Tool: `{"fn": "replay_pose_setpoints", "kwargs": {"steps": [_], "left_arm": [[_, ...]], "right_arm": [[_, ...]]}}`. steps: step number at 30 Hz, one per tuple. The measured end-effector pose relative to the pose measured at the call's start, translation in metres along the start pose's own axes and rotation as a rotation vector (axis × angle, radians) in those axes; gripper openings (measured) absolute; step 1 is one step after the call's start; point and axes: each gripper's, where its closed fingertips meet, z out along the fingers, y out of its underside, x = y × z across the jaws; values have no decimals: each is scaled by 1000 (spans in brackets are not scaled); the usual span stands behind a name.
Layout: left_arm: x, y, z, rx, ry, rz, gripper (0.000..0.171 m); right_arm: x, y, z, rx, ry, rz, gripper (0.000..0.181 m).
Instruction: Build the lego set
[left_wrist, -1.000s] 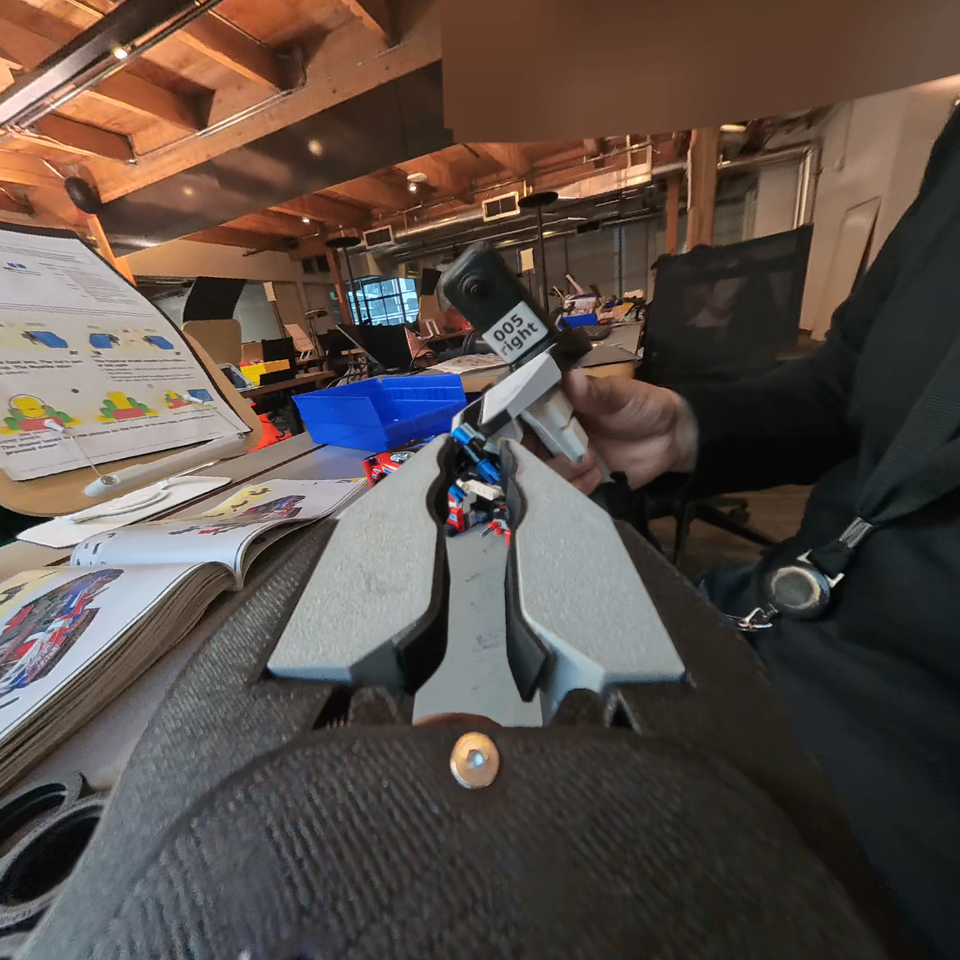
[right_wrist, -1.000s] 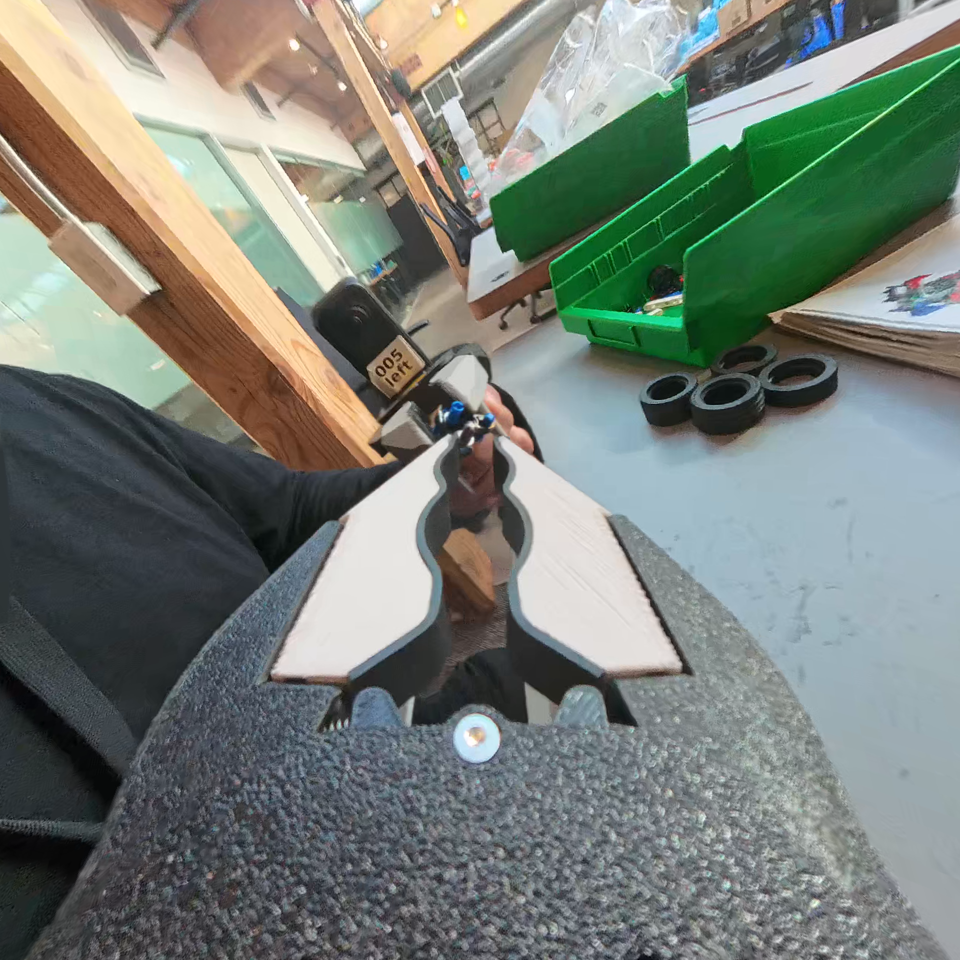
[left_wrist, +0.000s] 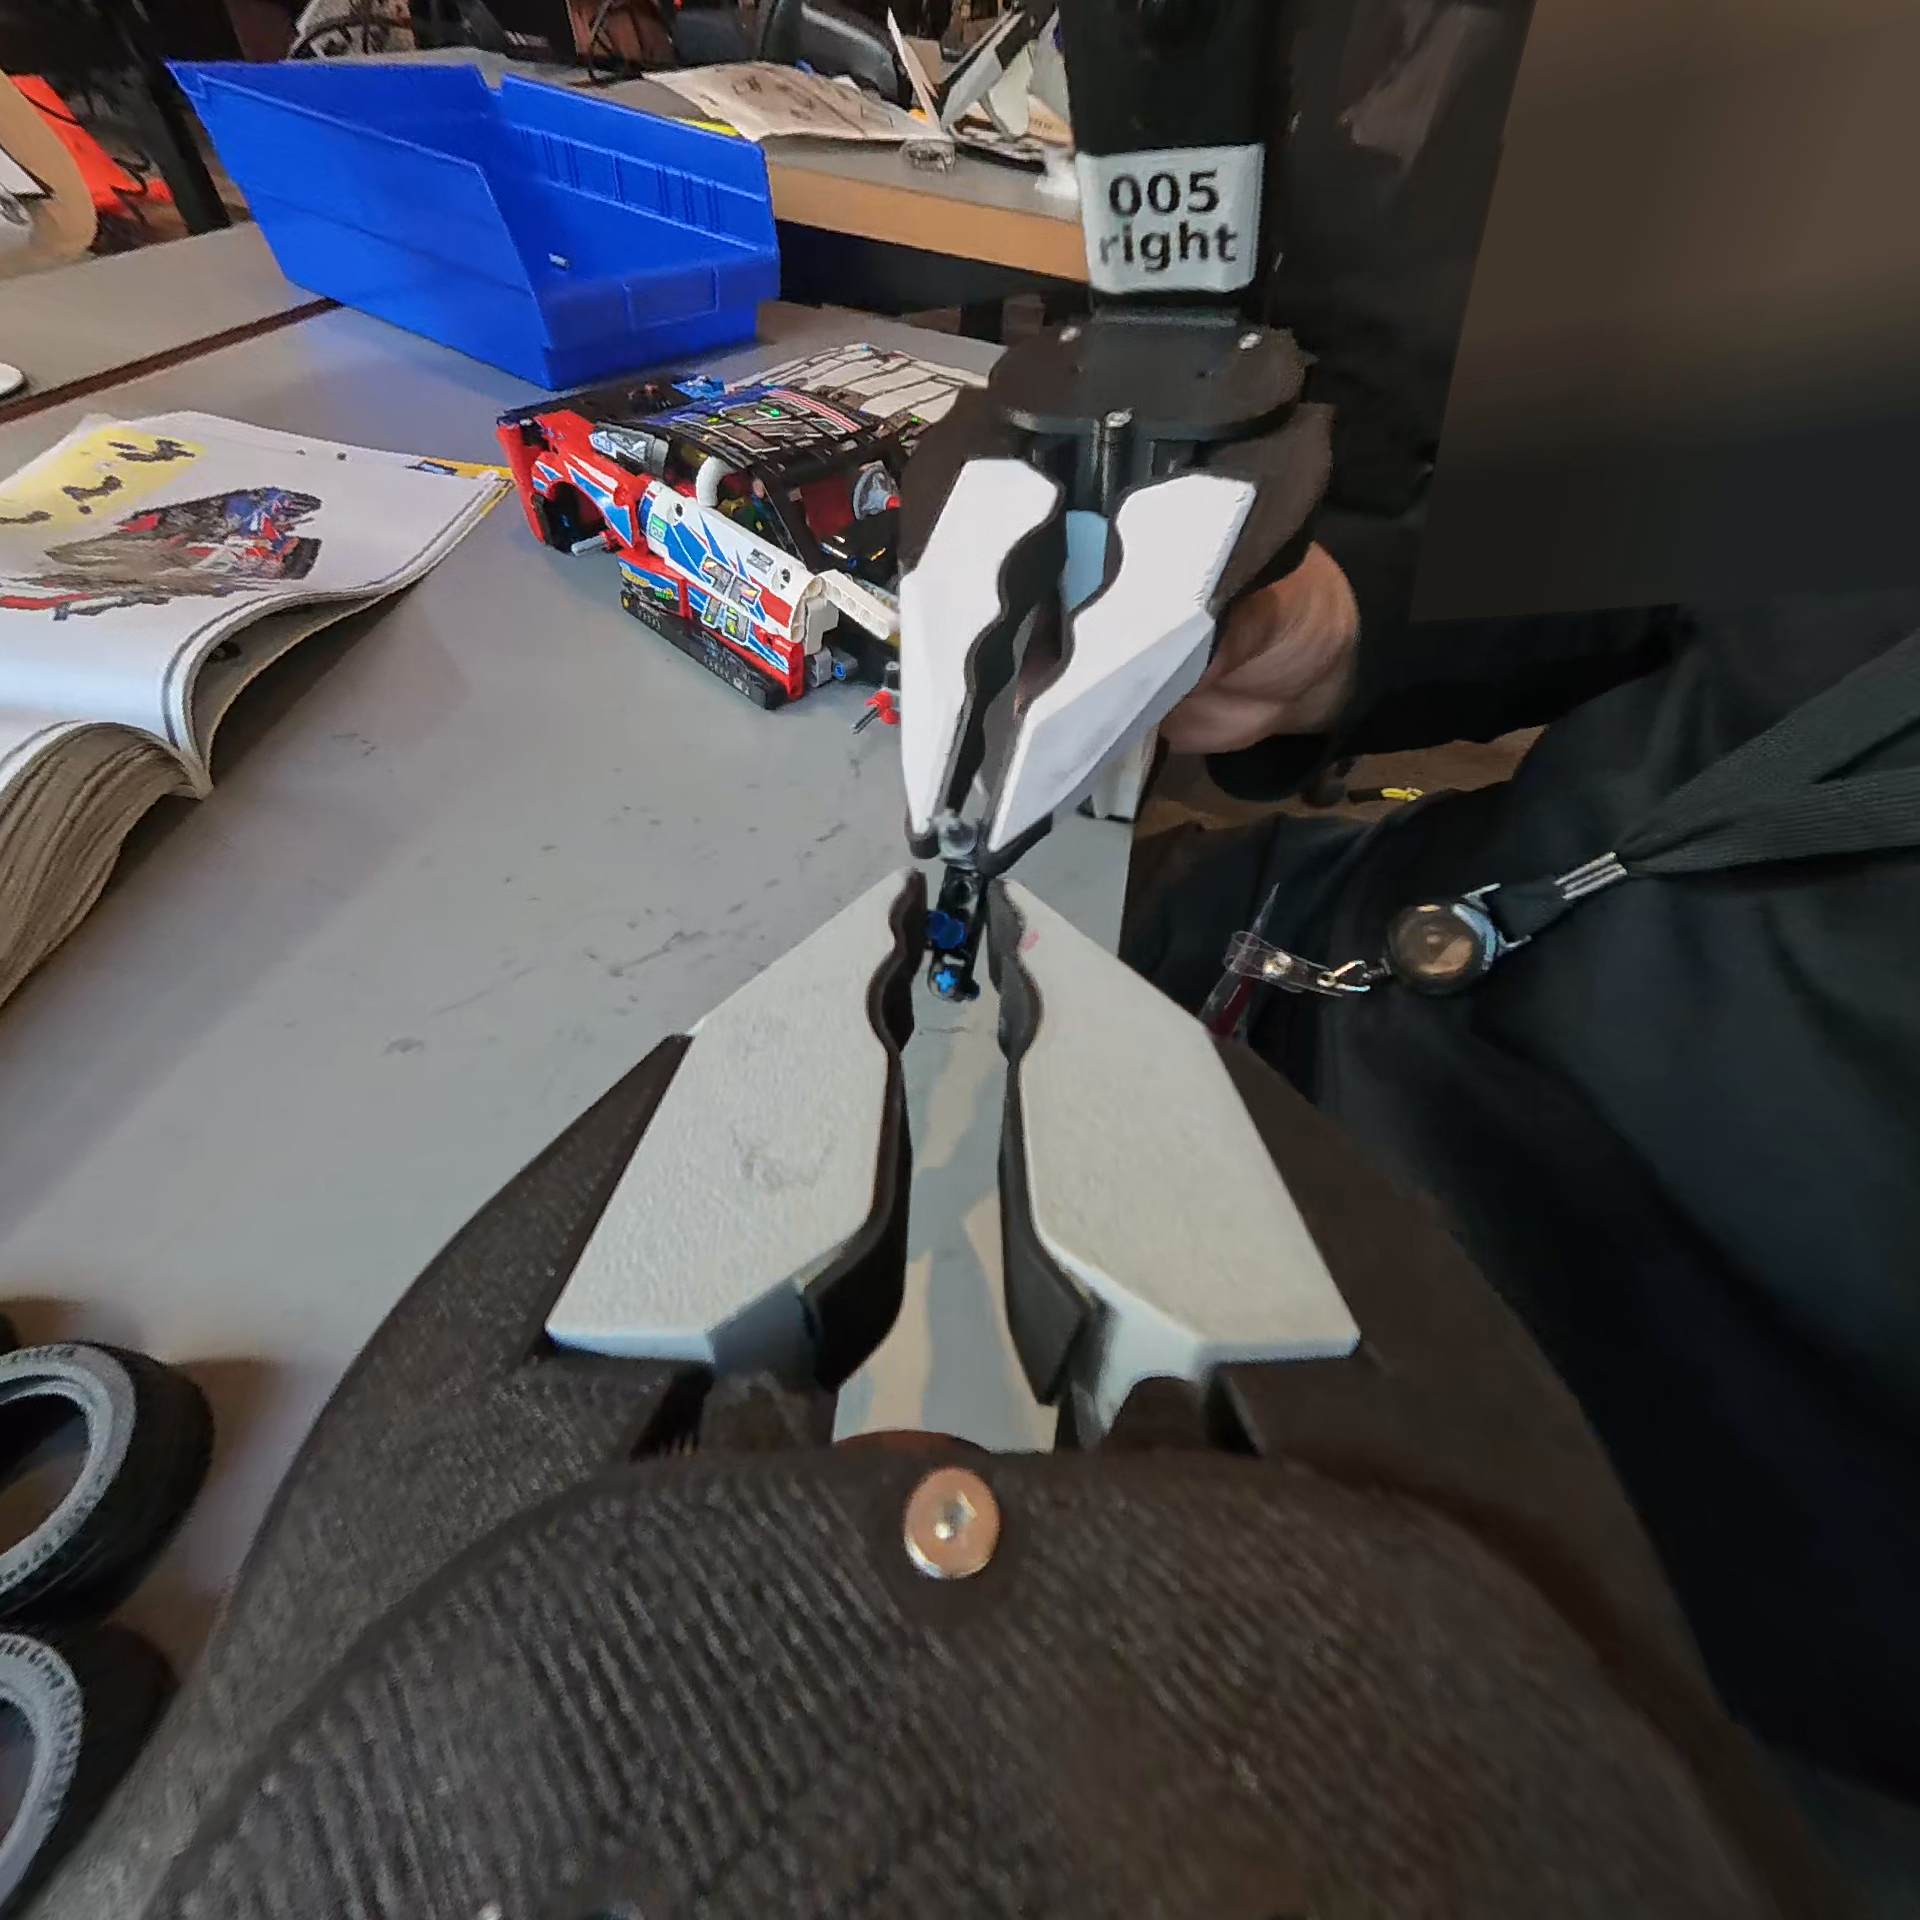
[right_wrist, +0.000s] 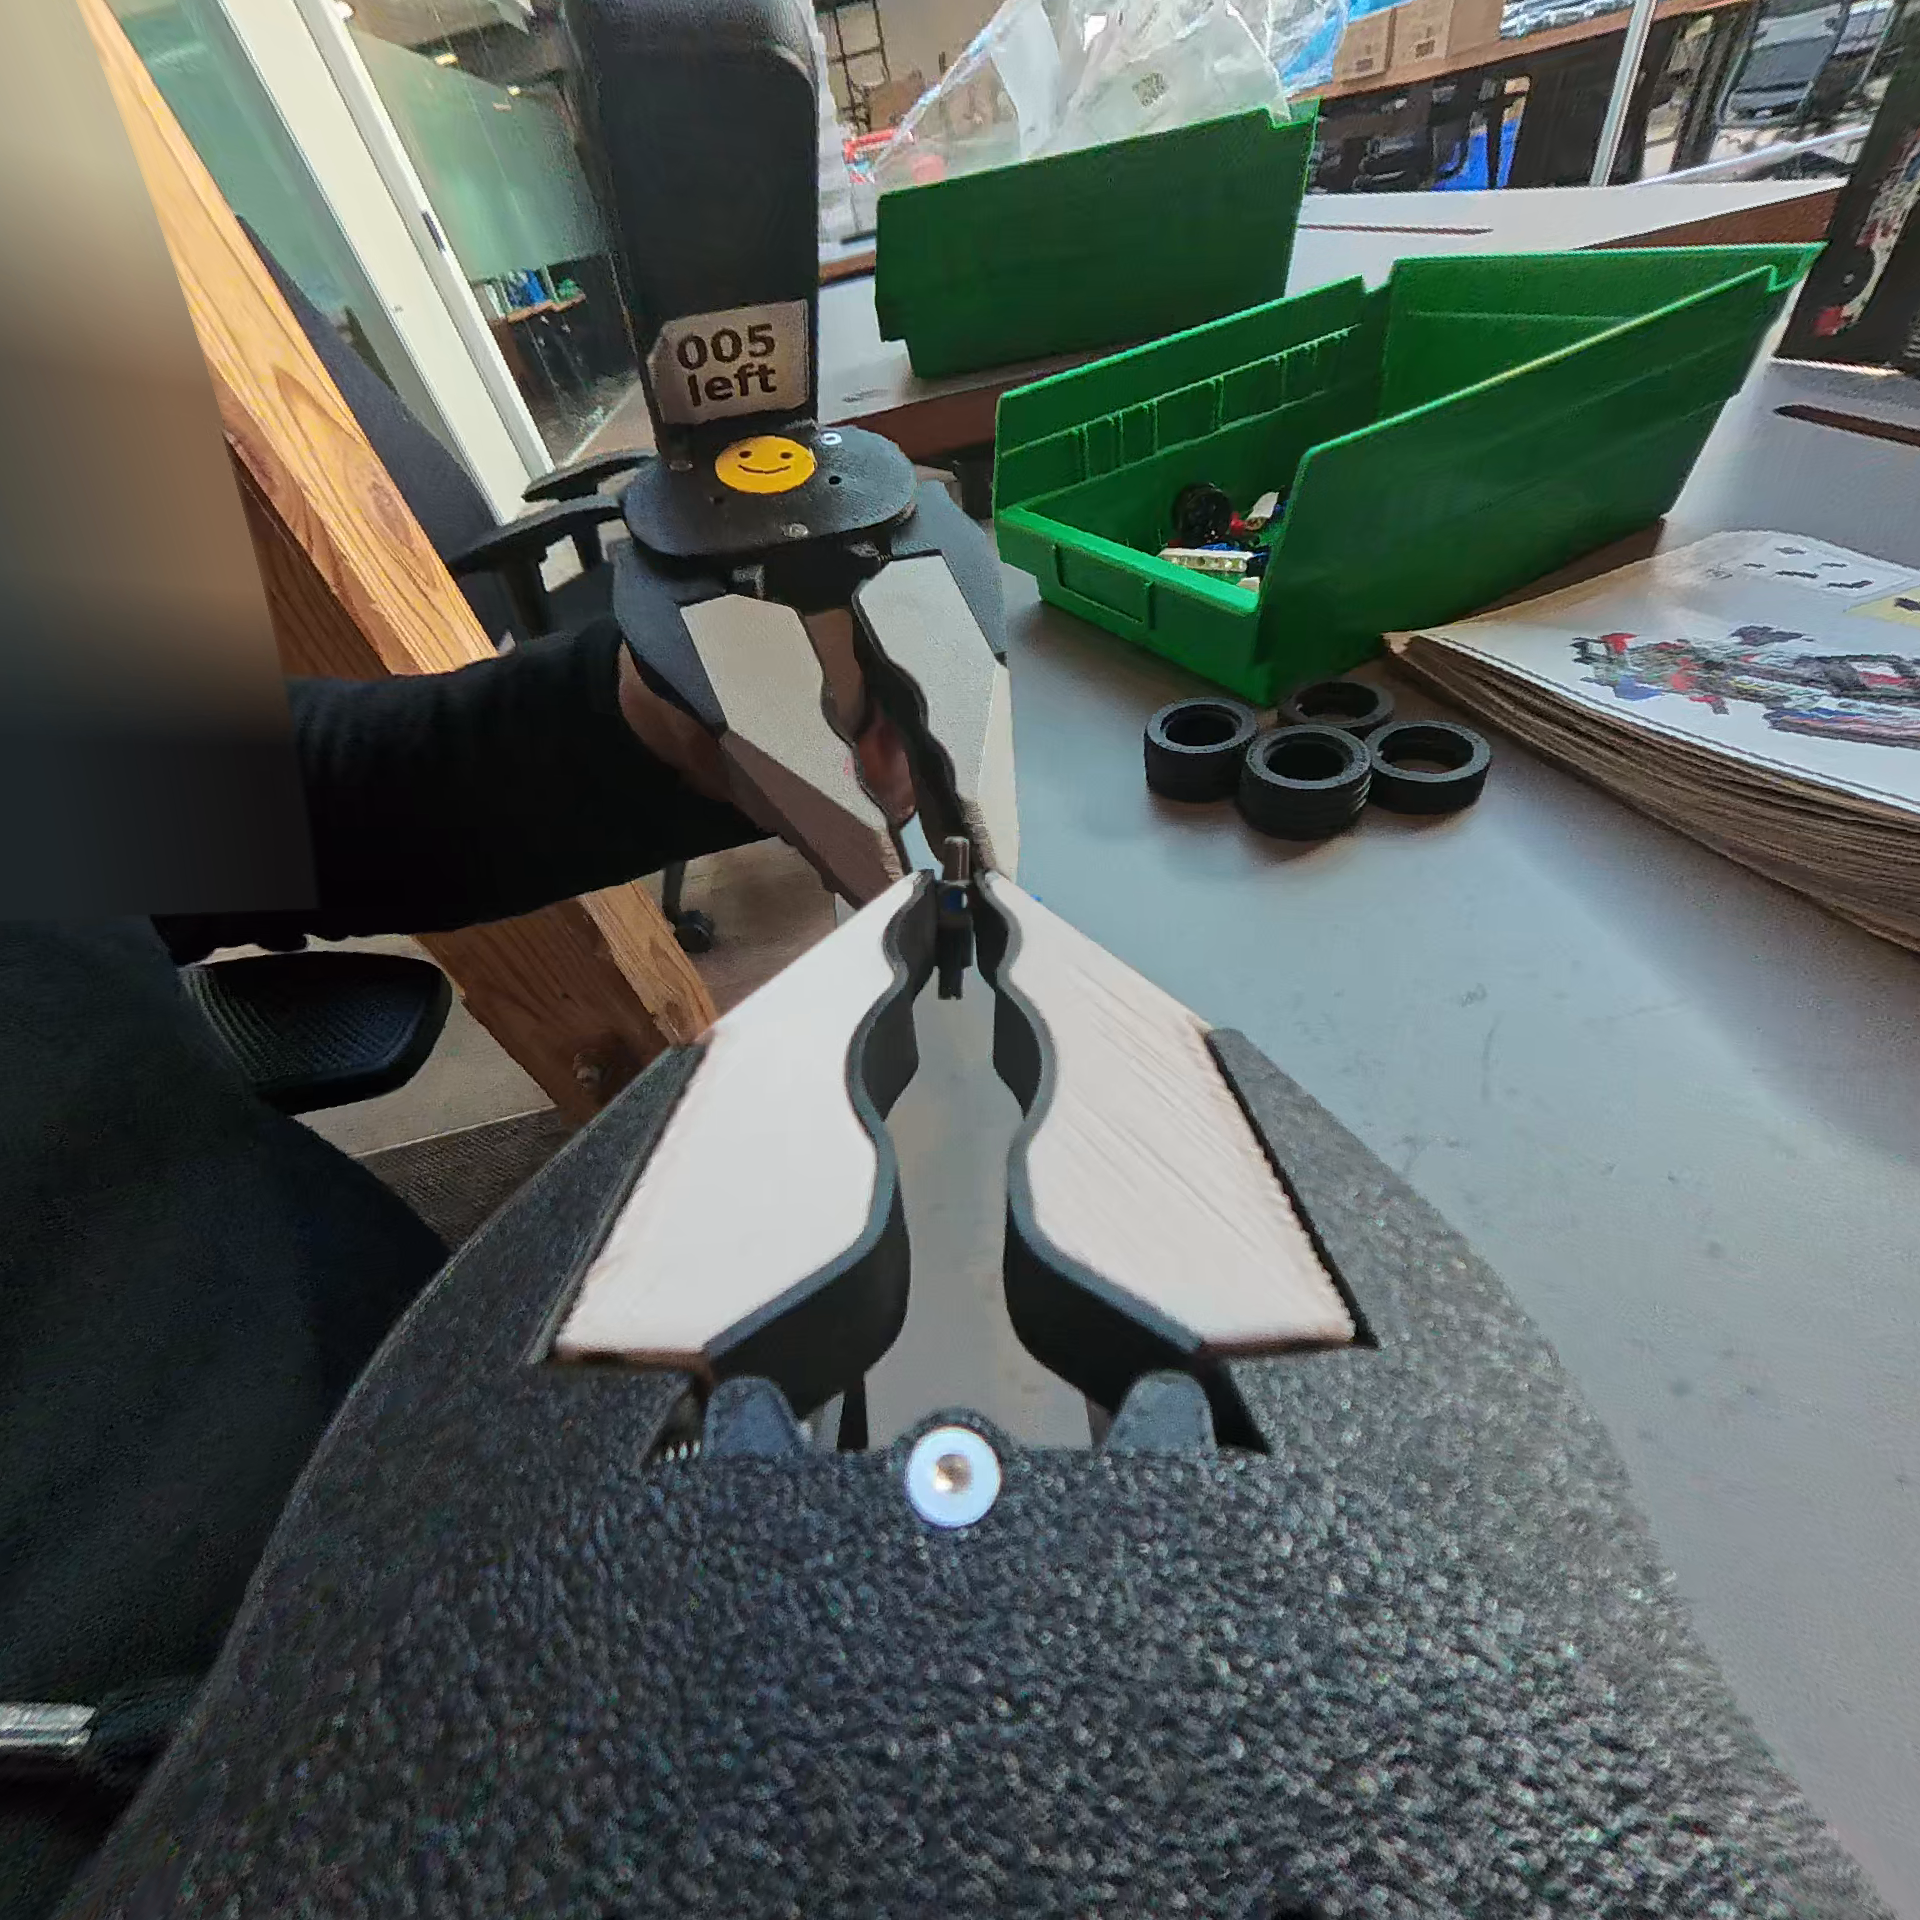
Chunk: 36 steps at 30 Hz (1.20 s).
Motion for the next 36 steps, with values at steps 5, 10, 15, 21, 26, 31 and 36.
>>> {"fn": "replay_pose_setpoints", "kwargs": {"steps": [5,10,15,21,26,31,36], "left_arm": [[-13,9,-3,-102,-128,90,6],[-22,40,-2,-286,-188,52,6],[-27,42,-4,-228,-117,-80,5],[-22,16,-27,51,63,-385,5],[-11,6,-26,107,162,-466,5],[-3,-5,-24,162,253,-511,5],[10,-26,-38,309,390,-489,5]], "right_arm": [[11,7,8,-76,49,19,7],[22,22,8,-203,122,-40,0],[25,29,18,-298,187,-77,0],[26,-15,2,-98,160,72,0],[19,-22,8,-116,61,133,10],[14,-12,21,-228,-35,193,16],[-7,-40,8,-114,-207,304,5]]}}
